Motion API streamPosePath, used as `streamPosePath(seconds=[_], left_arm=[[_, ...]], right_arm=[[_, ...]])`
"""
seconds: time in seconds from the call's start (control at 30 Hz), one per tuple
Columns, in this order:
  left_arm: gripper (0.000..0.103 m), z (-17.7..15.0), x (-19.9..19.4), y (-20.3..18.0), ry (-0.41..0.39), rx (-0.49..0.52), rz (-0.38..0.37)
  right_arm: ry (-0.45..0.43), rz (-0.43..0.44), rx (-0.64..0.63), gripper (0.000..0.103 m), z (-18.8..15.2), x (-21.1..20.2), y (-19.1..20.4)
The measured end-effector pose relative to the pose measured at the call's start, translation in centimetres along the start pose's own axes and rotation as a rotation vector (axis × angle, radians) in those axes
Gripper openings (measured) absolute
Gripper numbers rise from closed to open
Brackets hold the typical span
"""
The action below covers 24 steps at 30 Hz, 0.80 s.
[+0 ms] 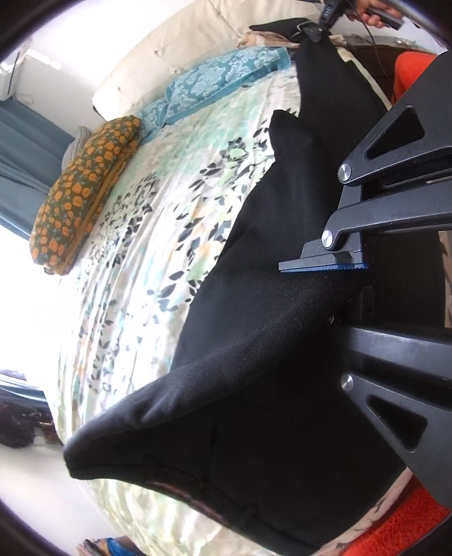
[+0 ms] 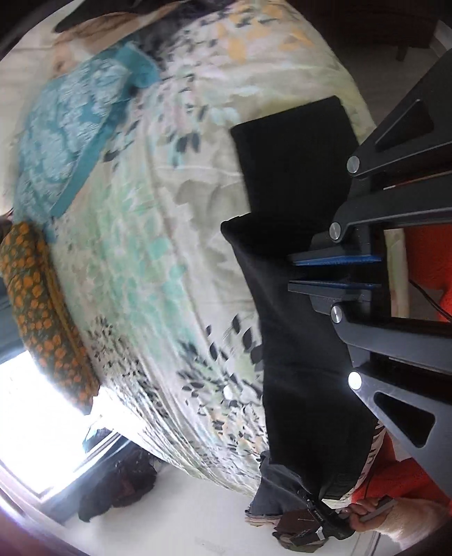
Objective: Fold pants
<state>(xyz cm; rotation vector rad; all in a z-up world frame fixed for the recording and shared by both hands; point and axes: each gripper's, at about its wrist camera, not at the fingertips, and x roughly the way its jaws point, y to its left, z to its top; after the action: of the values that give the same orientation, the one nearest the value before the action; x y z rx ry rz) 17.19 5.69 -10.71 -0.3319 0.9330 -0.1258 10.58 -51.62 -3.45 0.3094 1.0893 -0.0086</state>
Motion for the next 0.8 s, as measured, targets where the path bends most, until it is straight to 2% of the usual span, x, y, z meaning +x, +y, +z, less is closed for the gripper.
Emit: streamPosePath(seconds=[0.07, 0.13, 0.23, 0.3, 0.4, 0.53, 0.6, 0.67, 0.73, 0.8], left_arm=[[0.003, -1.6, -0.7, 0.3, 0.010, -0.010, 0.018], [0.003, -4.1, -0.4, 0.8, 0.073, -0.023, 0.037], [0.004, -7.2, 0.8, 0.6, 0.166, -0.013, 0.060], [0.004, -7.5, 1.4, -0.2, 0.198, -0.003, 0.048], [0.004, -6.9, 1.4, -2.0, 0.185, 0.005, 0.020], [0.004, -6.6, 1.6, -4.4, 0.160, 0.029, -0.002], [0.005, -7.1, 2.3, -5.2, 0.180, 0.061, 0.001], [0.005, -8.1, 3.4, -5.2, 0.219, 0.085, 0.023], [0.005, -8.7, 4.3, -5.0, 0.255, 0.074, 0.028], [0.006, -8.7, 4.3, -5.1, 0.254, 0.091, 0.028]], right_arm=[[-0.022, -0.015, -0.093, 0.008, 1.0, -0.8, 1.9], [0.008, -0.065, -0.131, 0.008, 0.4, 0.2, 1.7], [0.107, -0.134, -0.041, 0.008, -2.2, 3.3, -2.6], [0.132, -0.175, 0.030, 0.008, -3.8, 4.3, -5.3], [0.093, -0.177, 0.101, 0.008, -4.4, 3.7, -7.4], [-0.002, -0.221, 0.081, 0.008, -2.9, 0.9, -7.9], [-0.030, -0.247, 0.092, 0.008, -2.3, 0.3, -8.6], [0.004, -0.284, 0.102, 0.008, -2.6, 1.2, -9.9], [0.088, -0.286, 0.153, 0.008, -3.6, 3.3, -11.8], [0.109, -0.278, 0.196, 0.008, -4.6, 4.4, -13.0]])
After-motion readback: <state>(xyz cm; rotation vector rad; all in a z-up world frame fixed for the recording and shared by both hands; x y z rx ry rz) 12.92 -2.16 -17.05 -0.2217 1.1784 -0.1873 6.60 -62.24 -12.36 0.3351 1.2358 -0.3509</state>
